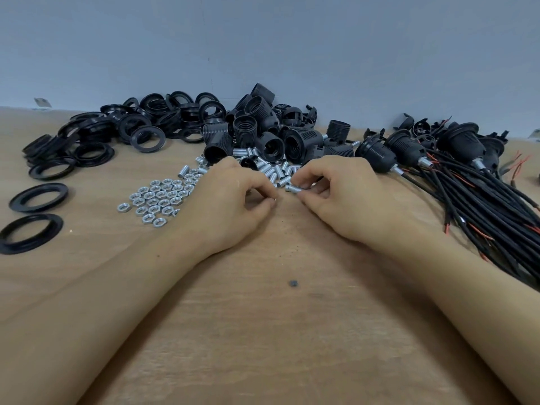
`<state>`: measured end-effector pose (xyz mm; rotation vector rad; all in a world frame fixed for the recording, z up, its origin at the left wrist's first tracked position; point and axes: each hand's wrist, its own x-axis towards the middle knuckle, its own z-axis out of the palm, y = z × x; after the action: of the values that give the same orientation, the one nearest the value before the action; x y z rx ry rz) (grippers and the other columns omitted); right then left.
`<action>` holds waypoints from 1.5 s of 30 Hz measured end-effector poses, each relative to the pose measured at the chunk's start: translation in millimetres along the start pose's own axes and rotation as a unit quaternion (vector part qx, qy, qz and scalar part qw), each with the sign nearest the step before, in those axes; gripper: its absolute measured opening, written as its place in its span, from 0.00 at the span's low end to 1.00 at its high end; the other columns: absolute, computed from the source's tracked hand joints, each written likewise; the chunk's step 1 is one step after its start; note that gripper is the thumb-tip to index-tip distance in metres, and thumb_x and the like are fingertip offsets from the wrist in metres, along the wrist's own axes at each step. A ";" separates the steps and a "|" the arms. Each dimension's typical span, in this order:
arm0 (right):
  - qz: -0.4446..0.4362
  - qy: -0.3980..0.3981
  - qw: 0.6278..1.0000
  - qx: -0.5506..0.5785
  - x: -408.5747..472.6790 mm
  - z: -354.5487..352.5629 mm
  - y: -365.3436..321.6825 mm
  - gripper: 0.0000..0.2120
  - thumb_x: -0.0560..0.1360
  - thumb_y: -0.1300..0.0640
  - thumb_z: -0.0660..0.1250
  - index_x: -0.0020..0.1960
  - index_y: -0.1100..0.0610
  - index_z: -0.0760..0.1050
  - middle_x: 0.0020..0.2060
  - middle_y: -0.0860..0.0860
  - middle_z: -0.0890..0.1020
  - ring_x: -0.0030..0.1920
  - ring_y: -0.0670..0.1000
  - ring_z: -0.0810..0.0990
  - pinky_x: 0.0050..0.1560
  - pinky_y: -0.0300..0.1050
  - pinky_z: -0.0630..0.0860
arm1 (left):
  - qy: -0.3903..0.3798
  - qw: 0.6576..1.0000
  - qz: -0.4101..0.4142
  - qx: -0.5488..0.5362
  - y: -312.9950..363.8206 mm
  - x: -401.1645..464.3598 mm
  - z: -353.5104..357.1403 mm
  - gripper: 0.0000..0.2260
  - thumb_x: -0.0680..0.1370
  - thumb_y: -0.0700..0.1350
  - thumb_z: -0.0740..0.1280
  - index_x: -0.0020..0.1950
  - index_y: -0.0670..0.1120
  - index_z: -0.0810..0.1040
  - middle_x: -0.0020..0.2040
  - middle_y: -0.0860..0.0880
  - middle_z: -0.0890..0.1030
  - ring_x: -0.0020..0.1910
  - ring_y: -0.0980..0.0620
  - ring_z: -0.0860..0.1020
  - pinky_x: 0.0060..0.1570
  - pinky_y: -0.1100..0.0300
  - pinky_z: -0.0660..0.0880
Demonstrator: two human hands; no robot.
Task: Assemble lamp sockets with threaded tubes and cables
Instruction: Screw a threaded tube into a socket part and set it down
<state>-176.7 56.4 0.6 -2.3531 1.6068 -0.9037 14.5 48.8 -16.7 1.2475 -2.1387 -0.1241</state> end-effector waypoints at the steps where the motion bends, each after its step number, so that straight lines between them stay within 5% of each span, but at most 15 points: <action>1: 0.003 0.005 1.000 0.007 -0.5 -0.6 -0.2 0.09 0.74 0.62 0.70 0.51 0.51 0.82 0.44 0.44 0.81 0.41 0.41 0.78 0.49 0.40 0.78 | 0.005 1.000 0.001 -0.007 0.3 0.1 -0.6 0.03 0.74 0.45 0.74 0.46 0.53 0.85 0.39 0.61 0.78 0.45 0.56 0.73 0.45 0.64 0.67; 4: 0.004 0.016 1.000 0.023 -2.6 -3.4 0.0 0.09 0.74 0.63 0.70 0.51 0.53 0.82 0.45 0.46 0.82 0.42 0.43 0.80 0.49 0.40 0.78 | 0.019 0.998 -0.003 -0.052 0.9 0.2 -1.5 0.05 0.74 0.44 0.75 0.48 0.52 0.84 0.41 0.58 0.83 0.42 0.60 0.77 0.45 0.70 0.71; 9: -0.006 -0.002 1.000 0.002 -4.5 -5.7 -1.7 0.09 0.74 0.65 0.69 0.52 0.55 0.82 0.46 0.47 0.82 0.43 0.44 0.79 0.49 0.39 0.76 | -0.034 0.999 0.030 0.001 -0.3 0.9 1.4 0.07 0.76 0.45 0.72 0.52 0.50 0.86 0.45 0.53 0.79 0.45 0.59 0.70 0.47 0.67 0.66; 12: 0.000 -0.020 1.000 0.000 -4.0 -6.4 -2.1 0.08 0.75 0.64 0.70 0.49 0.53 0.83 0.45 0.46 0.83 0.43 0.42 0.79 0.48 0.34 0.75 | -0.054 0.998 0.023 -0.013 -2.2 1.0 -1.6 0.07 0.77 0.44 0.72 0.54 0.50 0.86 0.45 0.55 0.77 0.44 0.64 0.71 0.45 0.76 0.63; 15: 0.003 -0.027 1.000 0.010 -3.8 -7.7 -1.8 0.08 0.74 0.63 0.71 0.48 0.51 0.83 0.41 0.42 0.81 0.40 0.38 0.77 0.46 0.27 0.72 | -0.071 0.997 0.014 -0.006 -4.1 2.4 -3.1 0.06 0.77 0.45 0.72 0.53 0.50 0.86 0.42 0.58 0.74 0.41 0.63 0.72 0.42 0.75 0.65; 19: -0.015 -0.003 0.999 0.039 -4.8 -5.8 -4.5 0.05 0.73 0.61 0.73 0.46 0.52 0.82 0.40 0.41 0.81 0.41 0.41 0.79 0.45 0.32 0.74 | -0.007 0.999 0.008 -0.051 -0.8 0.9 -1.9 0.02 0.76 0.44 0.73 0.47 0.50 0.84 0.41 0.55 0.79 0.40 0.57 0.76 0.41 0.73 0.68; 22: -0.004 0.042 0.981 0.190 -5.1 -6.1 -8.6 0.07 0.73 0.64 0.73 0.44 0.53 0.81 0.38 0.44 0.83 0.39 0.41 0.81 0.43 0.30 0.76 | 0.083 0.971 -0.033 -0.222 4.1 1.1 -2.8 0.05 0.76 0.41 0.73 0.46 0.51 0.84 0.42 0.53 0.84 0.40 0.57 0.80 0.43 0.70 0.75; 26: 0.020 0.054 0.927 0.371 -4.6 -8.7 -11.7 0.06 0.73 0.68 0.73 0.45 0.58 0.82 0.36 0.49 0.85 0.38 0.49 0.85 0.43 0.37 0.80 | 0.094 0.931 -0.064 -0.347 5.5 4.2 -6.0 0.05 0.77 0.40 0.72 0.51 0.46 0.84 0.42 0.53 0.86 0.41 0.58 0.82 0.45 0.65 0.78; 35: 0.019 0.092 0.915 0.392 -3.0 -7.4 -7.3 0.08 0.71 0.68 0.74 0.43 0.56 0.82 0.37 0.50 0.86 0.39 0.50 0.85 0.47 0.45 0.83 | 0.027 0.879 -0.110 -0.462 5.6 6.7 -0.9 0.10 0.73 0.47 0.70 0.50 0.43 0.84 0.41 0.47 0.85 0.40 0.53 0.82 0.44 0.62 0.79; 40: 0.006 0.077 0.918 0.390 -4.2 -9.8 -9.4 0.09 0.70 0.66 0.75 0.42 0.53 0.82 0.37 0.48 0.85 0.40 0.49 0.85 0.48 0.47 0.83 | 0.009 0.851 -0.124 -0.510 3.0 6.6 -0.9 0.13 0.72 0.46 0.70 0.52 0.39 0.83 0.46 0.39 0.84 0.43 0.49 0.82 0.46 0.60 0.79; 45: -0.008 0.067 0.927 0.368 -5.0 -11.3 -9.7 0.09 0.71 0.69 0.74 0.42 0.55 0.82 0.36 0.48 0.85 0.39 0.48 0.84 0.46 0.45 0.83 | 0.010 0.833 -0.131 -0.537 3.3 6.4 -2.4 0.14 0.71 0.43 0.70 0.53 0.38 0.83 0.46 0.41 0.84 0.43 0.51 0.80 0.47 0.60 0.79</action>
<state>-176.5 67.1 12.1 -1.7962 1.0103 -1.3920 11.3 46.0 -10.4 0.7871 -1.4062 -1.2313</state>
